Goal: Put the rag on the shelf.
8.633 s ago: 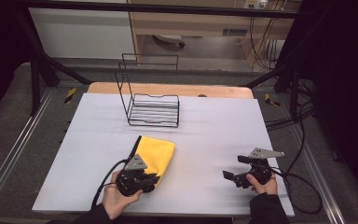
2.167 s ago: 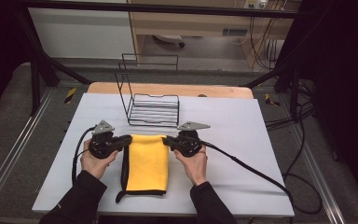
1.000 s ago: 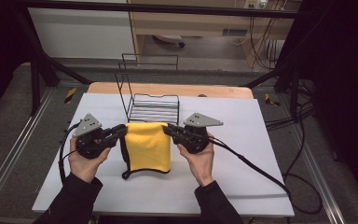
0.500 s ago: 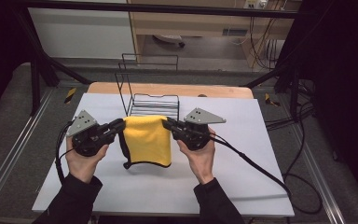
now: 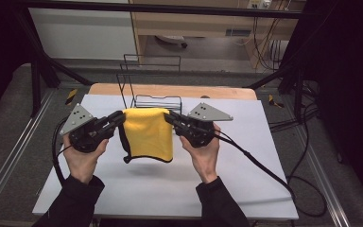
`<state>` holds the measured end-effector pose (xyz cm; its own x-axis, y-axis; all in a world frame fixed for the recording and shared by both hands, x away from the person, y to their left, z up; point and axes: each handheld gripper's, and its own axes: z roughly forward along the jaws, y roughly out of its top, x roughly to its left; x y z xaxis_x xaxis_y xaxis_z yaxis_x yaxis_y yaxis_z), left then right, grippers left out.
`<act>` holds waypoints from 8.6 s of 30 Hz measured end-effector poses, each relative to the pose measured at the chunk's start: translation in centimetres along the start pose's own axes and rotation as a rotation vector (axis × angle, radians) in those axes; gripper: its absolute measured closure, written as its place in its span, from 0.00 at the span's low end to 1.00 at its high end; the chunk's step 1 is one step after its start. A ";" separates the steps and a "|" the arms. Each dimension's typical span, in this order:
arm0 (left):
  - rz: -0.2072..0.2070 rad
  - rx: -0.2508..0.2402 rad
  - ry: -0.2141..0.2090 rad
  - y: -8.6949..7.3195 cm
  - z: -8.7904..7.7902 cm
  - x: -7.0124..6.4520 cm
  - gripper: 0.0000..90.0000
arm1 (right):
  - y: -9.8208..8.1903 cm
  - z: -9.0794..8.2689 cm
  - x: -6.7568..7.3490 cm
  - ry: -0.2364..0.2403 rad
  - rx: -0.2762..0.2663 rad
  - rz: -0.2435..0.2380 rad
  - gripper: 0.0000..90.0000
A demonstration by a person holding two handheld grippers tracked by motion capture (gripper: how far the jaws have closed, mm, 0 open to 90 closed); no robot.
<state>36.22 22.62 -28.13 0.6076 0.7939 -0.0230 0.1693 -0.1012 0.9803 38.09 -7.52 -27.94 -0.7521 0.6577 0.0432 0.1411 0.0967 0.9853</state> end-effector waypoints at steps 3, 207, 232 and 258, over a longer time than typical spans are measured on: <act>-0.003 -0.012 0.000 0.5 0.2 0.3 0.88 | 0.5 -0.1 0.1 -0.003 -0.015 -0.014 0.94; 0.108 -0.125 0.028 10.4 8.8 8.2 0.88 | 9.7 7.7 -8.9 -0.102 -0.135 -0.144 0.92; 0.096 0.034 -0.032 6.6 6.5 7.4 0.85 | 8.6 6.5 -6.4 -0.006 0.103 -0.181 0.91; 0.052 0.250 -0.053 9.1 7.8 7.0 1.00 | 5.8 6.3 -5.9 0.050 0.179 -0.172 0.89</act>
<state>48.09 22.58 -20.86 0.6595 0.7517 0.0091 0.3198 -0.2915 0.9015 47.41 -6.15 -23.55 -0.8050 0.5830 -0.1105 0.1163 0.3375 0.9341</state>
